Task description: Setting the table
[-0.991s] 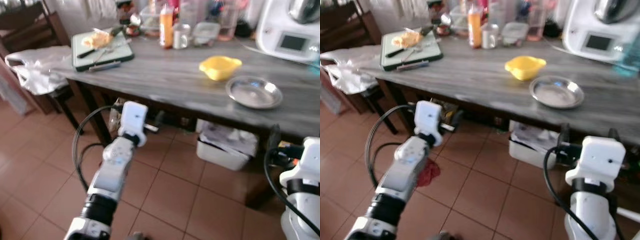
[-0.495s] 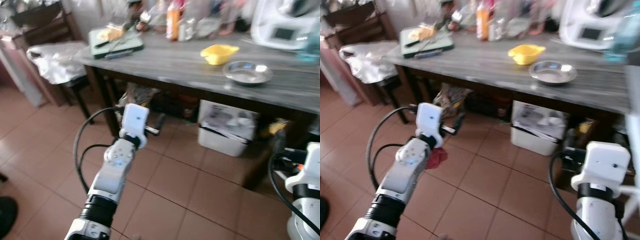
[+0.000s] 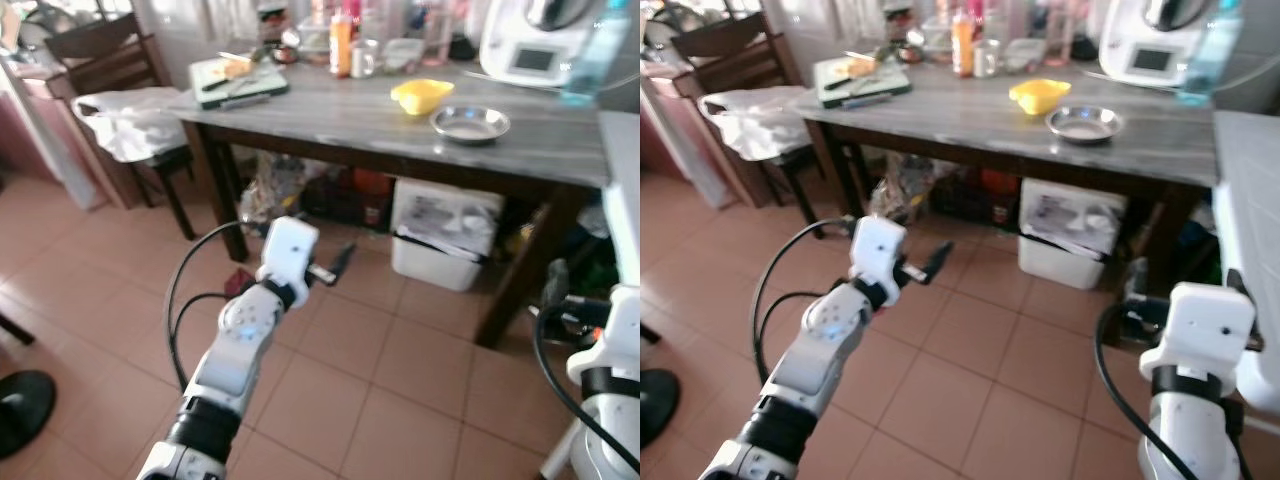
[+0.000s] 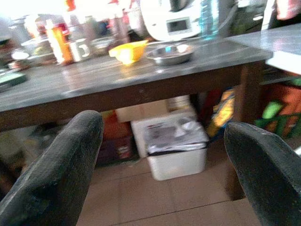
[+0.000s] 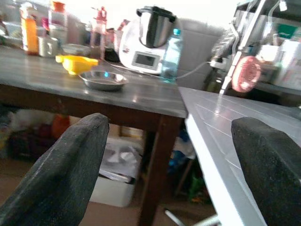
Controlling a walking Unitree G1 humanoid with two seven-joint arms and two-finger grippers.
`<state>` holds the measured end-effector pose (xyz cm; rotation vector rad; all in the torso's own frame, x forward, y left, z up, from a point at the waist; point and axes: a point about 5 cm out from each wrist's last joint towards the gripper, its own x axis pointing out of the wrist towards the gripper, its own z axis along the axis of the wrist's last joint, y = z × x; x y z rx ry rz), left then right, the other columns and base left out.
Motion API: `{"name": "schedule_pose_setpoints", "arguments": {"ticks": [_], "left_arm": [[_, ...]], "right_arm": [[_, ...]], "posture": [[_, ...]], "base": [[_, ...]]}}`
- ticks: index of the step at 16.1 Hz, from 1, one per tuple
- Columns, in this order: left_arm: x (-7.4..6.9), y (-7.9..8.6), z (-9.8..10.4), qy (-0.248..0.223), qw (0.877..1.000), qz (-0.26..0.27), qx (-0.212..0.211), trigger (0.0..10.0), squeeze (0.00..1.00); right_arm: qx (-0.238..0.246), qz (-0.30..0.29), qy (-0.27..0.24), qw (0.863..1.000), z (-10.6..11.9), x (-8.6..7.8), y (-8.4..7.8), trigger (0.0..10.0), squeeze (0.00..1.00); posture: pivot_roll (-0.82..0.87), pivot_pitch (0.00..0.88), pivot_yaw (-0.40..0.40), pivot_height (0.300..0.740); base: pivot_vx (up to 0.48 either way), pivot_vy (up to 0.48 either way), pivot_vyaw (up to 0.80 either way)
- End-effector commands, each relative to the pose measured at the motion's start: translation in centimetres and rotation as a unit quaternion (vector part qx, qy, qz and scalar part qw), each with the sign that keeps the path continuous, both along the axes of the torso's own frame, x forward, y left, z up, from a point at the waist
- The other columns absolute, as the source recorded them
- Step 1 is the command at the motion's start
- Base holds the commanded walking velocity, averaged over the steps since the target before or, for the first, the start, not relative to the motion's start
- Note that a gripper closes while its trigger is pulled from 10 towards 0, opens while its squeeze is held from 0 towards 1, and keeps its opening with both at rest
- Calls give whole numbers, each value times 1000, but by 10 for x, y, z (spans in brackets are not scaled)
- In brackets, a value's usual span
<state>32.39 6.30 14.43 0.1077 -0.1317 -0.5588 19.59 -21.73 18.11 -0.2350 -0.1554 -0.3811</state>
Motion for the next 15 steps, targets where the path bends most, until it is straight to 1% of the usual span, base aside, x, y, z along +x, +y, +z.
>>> {"name": "schedule_pose_setpoints", "arguments": {"ticks": [1, 4, 6, 11, 15], "left_arm": [[1, 9, -3, 3, 1000, 11, 7, 10000, 0], [0, 8, -5, 8, 1000, -6, 3, 10000, 0], [-1, 6, -9, 18, 1000, -18, 2, 10000, 0], [-5, 1, -13, 24, 999, -35, -8, 10000, 0], [-6, -1, -16, 28, 999, -37, -8, 10000, 0]], "right_arm": [[1, 8, -7, 1000, 3, 1, 3, 10000, 0], [4, 11, 0, 1000, 0, 3, 5, 10000, 0], [6, 10, 0, 1000, 0, 3, 5, 10000, 0], [3, 10, 3, 1000, -1, 2, 6, 10000, 0], [4, 9, 7, 1000, -2, 2, 5, 10000, 0]], "posture": [[-68, 86, 37, 740], [-66, 85, 37, 740], [-67, 84, 37, 740], [-72, 89, 40, 740], [-84, 92, 38, 740]], "base": [[0, 0, 0], [0, 0, 0], [0, 0, -728], [0, 0, -719], [0, 0, -681]]}}
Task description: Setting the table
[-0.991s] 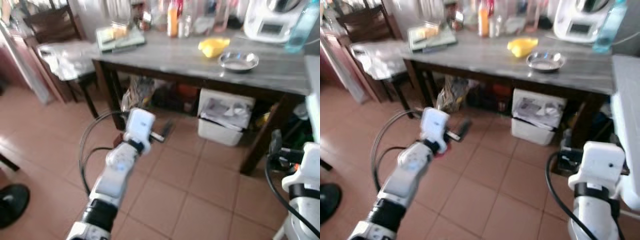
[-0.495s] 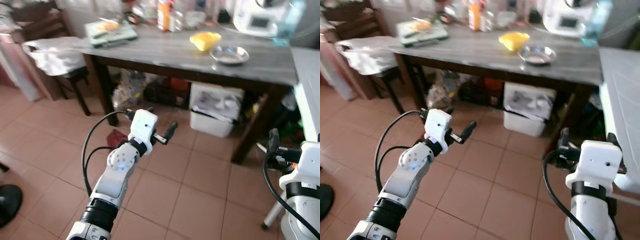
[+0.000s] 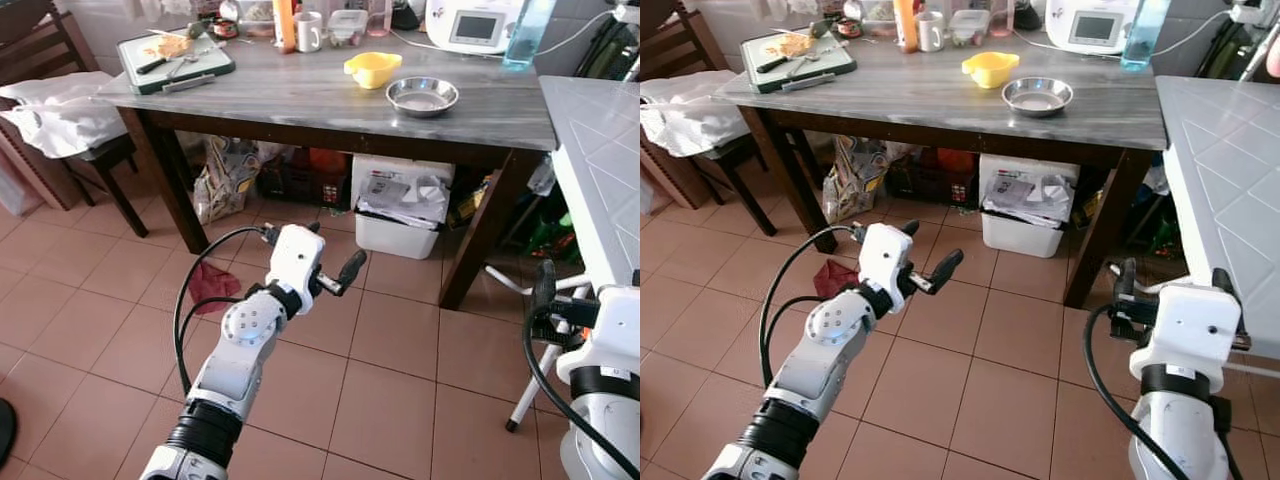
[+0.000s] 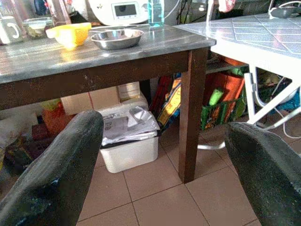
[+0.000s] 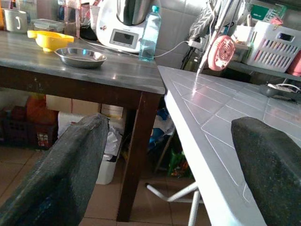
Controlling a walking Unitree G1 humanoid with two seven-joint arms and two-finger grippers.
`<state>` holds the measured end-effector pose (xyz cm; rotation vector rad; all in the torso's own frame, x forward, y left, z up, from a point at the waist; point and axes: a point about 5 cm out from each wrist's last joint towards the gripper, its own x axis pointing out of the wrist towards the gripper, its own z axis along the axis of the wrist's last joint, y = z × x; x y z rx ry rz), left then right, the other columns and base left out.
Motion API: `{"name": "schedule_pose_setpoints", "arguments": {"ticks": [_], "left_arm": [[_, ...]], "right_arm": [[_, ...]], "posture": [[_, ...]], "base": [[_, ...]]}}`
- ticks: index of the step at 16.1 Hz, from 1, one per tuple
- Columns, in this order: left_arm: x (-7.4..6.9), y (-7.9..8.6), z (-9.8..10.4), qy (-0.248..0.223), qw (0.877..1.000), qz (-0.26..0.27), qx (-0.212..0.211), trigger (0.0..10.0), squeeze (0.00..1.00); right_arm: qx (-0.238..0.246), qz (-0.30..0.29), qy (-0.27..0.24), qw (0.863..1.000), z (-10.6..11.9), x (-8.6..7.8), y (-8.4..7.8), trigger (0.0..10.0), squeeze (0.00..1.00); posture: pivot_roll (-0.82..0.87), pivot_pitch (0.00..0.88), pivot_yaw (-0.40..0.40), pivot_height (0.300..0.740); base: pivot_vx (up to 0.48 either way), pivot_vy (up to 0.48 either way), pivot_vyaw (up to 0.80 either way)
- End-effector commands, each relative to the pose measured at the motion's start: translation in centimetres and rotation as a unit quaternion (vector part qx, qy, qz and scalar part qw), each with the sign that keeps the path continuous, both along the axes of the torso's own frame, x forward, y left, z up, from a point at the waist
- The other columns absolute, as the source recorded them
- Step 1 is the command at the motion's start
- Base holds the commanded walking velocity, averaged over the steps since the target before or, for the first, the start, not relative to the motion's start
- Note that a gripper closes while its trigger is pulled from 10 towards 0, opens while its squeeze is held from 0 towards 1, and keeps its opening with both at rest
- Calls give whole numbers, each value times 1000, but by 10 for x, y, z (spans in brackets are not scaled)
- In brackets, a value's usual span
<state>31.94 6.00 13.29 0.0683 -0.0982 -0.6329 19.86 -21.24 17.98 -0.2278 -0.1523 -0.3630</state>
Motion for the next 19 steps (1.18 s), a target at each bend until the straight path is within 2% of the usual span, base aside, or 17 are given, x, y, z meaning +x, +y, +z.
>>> {"name": "schedule_pose_setpoints", "arguments": {"ticks": [1, 6, 10, 13, 19], "left_arm": [[-1, 2, -5, 6, 1000, 0, 3, 10000, 0], [-2, 0, -8, 9, 1000, -2, 2, 10000, 0], [-2, 4, -18, 16, 1000, 8, 15, 10000, 0], [-1, 12, -8, -9, 999, 29, 9, 10000, 0], [1, 11, -5, -16, 999, 29, 3, 10000, 0]], "right_arm": [[0, 0, 6, 1000, -1, -1, 0, 10000, 0], [0, 2, 9, 1000, -2, 1, 1, 10000, 0], [12, -2, 25, 1000, -15, -1, 2, 10000, 0], [11, -6, 19, 1000, -14, -5, 2, 10000, 0], [7, 0, 8, 1000, -11, -2, 3, 10000, 0]], "posture": [[-84, 92, 37, 740], [-86, 95, 34, 740], [-85, 98, 33, 740], [-88, 100, 35, 740], [-85, 99, 36, 740]], "base": [[0, 0, -719], [0, 0, -714], [0, 0, -709], [0, 0, -702], [0, -88, -586]]}}
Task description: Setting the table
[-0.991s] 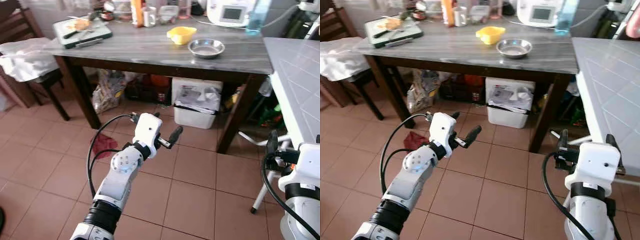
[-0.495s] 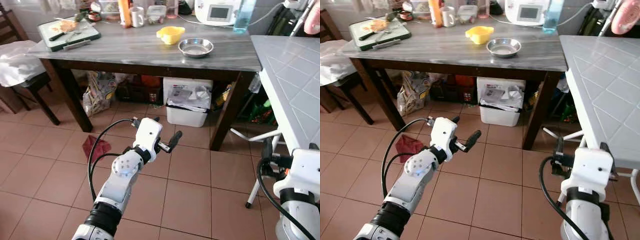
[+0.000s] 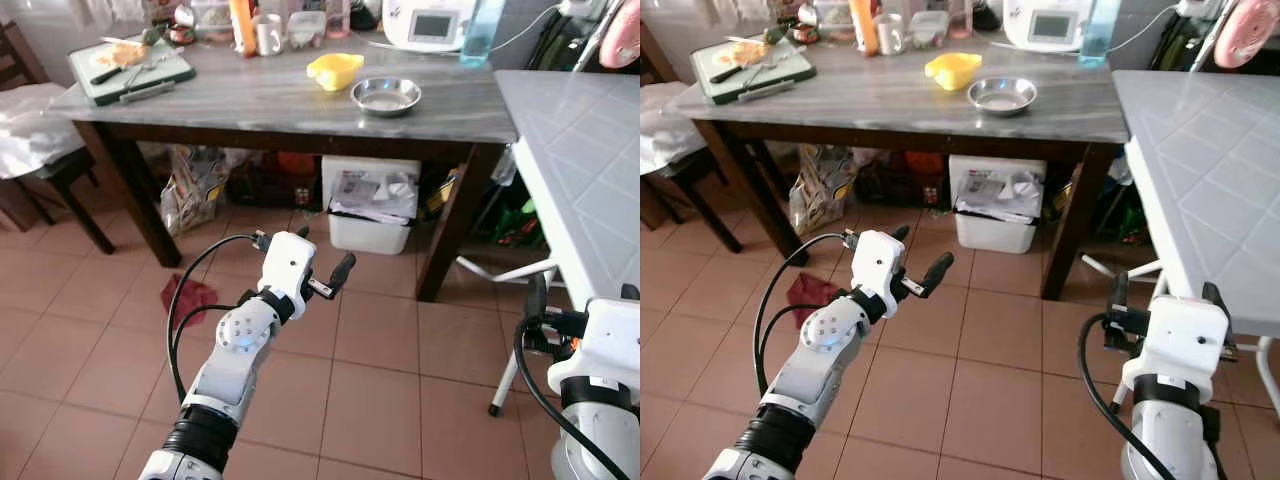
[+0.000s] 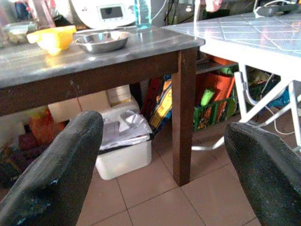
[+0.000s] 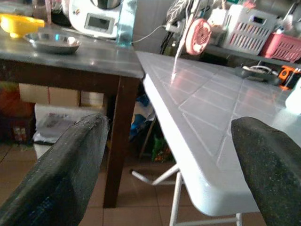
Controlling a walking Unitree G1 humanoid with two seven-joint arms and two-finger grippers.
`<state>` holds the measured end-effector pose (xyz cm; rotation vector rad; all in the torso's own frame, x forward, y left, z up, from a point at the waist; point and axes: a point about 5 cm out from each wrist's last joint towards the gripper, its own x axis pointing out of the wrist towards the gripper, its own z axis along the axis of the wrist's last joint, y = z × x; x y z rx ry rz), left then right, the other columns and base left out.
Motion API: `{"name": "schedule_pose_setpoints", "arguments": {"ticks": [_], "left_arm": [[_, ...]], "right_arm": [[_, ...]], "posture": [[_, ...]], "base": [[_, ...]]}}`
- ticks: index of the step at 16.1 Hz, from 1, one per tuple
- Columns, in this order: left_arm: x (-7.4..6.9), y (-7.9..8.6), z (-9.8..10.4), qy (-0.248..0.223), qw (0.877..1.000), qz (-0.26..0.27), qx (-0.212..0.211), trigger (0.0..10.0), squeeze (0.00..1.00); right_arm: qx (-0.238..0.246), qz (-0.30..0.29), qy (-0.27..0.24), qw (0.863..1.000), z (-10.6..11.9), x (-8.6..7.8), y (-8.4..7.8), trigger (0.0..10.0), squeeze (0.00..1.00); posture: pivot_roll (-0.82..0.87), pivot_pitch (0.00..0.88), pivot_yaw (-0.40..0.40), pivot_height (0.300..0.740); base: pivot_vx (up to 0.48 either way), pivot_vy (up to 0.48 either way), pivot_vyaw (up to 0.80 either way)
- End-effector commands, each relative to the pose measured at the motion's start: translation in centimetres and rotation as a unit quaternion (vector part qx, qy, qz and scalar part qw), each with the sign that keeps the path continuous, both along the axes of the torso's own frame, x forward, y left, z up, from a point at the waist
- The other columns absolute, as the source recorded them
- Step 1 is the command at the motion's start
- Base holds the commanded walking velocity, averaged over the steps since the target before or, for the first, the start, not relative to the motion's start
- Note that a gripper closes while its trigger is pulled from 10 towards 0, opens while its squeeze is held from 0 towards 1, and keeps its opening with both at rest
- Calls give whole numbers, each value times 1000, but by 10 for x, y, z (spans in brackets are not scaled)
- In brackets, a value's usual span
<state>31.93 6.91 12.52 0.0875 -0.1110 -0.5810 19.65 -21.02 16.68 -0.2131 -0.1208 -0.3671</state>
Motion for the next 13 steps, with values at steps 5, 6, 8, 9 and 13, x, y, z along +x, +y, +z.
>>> {"name": "schedule_pose_setpoints", "arguments": {"ticks": [5, 6, 8, 9, 13], "left_arm": [[0, 0, 2, -4, 1000, -2, -2, 10000, 0], [0, 0, 2, -4, 1000, -2, -2, 10000, 0], [0, 0, 1, -2, 1000, -6, 0, 10000, 0], [0, 0, 1, -2, 1000, -7, 0, 10000, 0], [-1, 0, -1, -1, 1000, -9, 1, 10000, 0]], "right_arm": [[-7, 3, -6, 1000, 2, -2, 1, 10000, 0], [-7, 3, -6, 1000, 2, -2, 1, 10000, 0], [-9, 2, -7, 1000, 2, -1, 0, 10000, 0], [-9, 2, -7, 1000, 2, -1, 0, 10000, 0], [-8, 4, -7, 1000, 2, 0, 1, 10000, 0]], "posture": [[-85, 99, 36, 740], [-85, 99, 36, 740], [-91, 97, 37, 740], [-89, 95, 36, 740], [-85, 92, 35, 740]], "base": [[0, -293, 0], [0, -326, 0], [0, -328, 0], [0, -337, 0], [0, -339, 0]]}}
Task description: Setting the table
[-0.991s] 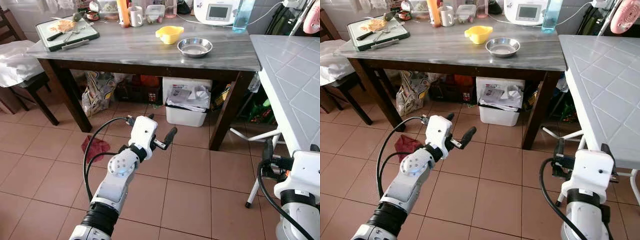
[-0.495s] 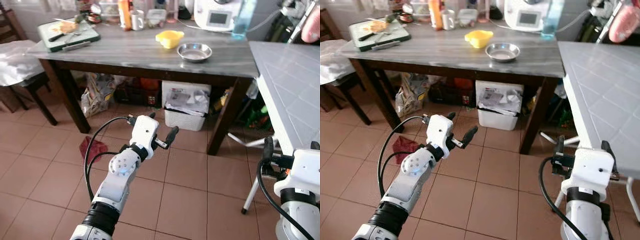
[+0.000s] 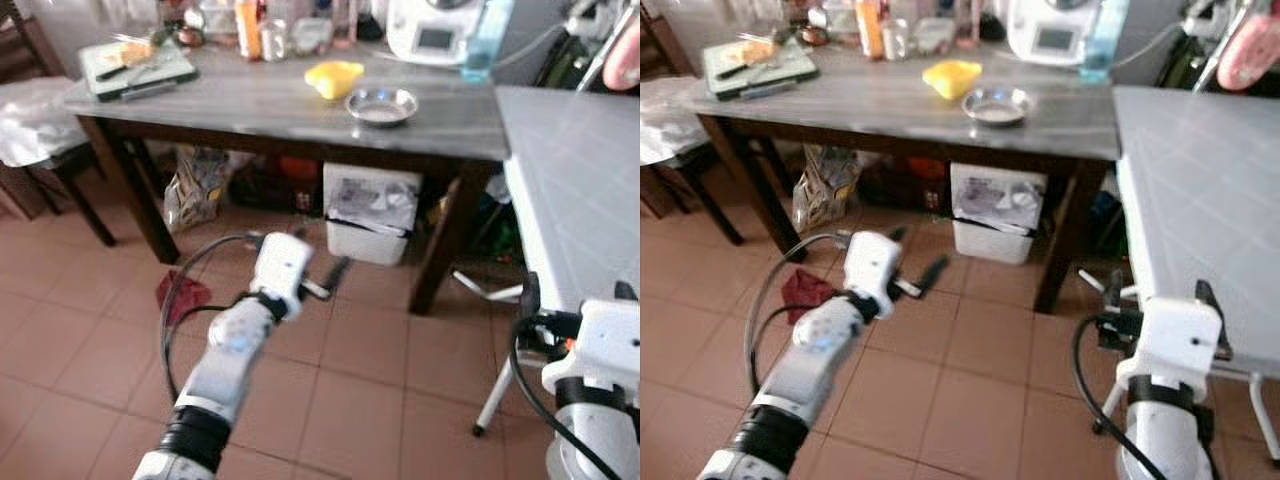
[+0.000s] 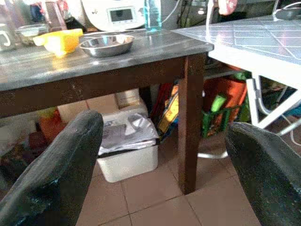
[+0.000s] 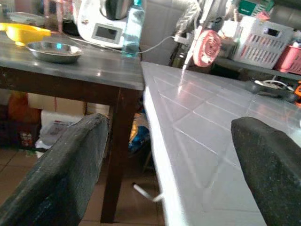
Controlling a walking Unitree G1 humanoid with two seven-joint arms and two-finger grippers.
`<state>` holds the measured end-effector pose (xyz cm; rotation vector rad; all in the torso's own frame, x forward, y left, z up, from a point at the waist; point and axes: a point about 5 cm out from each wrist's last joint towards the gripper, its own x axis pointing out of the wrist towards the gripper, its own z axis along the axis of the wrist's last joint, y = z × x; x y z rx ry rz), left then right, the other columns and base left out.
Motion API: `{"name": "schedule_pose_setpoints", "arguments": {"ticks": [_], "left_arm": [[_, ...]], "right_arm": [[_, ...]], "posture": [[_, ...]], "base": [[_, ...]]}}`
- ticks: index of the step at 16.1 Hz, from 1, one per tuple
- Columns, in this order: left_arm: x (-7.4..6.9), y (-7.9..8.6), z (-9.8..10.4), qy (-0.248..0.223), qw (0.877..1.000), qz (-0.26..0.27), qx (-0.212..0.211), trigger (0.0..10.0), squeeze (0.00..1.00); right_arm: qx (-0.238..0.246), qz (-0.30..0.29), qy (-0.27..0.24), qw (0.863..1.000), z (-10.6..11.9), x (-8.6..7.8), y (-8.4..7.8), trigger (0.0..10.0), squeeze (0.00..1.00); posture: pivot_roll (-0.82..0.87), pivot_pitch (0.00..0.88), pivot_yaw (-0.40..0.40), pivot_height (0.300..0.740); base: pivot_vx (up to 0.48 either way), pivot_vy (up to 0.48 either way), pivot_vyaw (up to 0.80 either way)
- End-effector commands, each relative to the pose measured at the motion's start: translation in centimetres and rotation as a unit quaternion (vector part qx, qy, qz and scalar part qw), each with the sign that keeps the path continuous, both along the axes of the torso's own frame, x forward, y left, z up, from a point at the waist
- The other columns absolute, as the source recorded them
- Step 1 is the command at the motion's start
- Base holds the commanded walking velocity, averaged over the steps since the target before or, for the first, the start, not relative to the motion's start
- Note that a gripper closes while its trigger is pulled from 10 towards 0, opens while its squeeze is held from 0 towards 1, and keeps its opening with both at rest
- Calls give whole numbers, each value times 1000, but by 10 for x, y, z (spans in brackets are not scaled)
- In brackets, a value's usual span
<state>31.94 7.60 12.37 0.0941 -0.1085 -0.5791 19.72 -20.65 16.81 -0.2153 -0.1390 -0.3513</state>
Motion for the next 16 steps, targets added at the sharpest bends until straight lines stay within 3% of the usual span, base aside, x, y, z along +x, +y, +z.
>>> {"name": "schedule_pose_setpoints", "arguments": {"ticks": [1, 6, 16], "left_arm": [[-1, -7, 1, 0, 1000, -11, -2, 10000, 0], [-2, -7, 0, 0, 1000, -15, 0, 10000, 0], [-3, -13, 0, 1, 1000, -20, -2, 10000, 0]], "right_arm": [[-3, -4, 1, 1000, 0, -1, -3, 10000, 0], [-2, -2, 1, 1000, 1, -1, -3, 10000, 0], [-12, -3, -4, 1000, 4, 0, -1, 10000, 0]], "posture": [[-85, 91, 34, 740], [-88, 91, 33, 740], [-93, 96, 39, 740]], "base": [[0, -337, 0], [0, -340, -566], [0, -340, 0]]}}
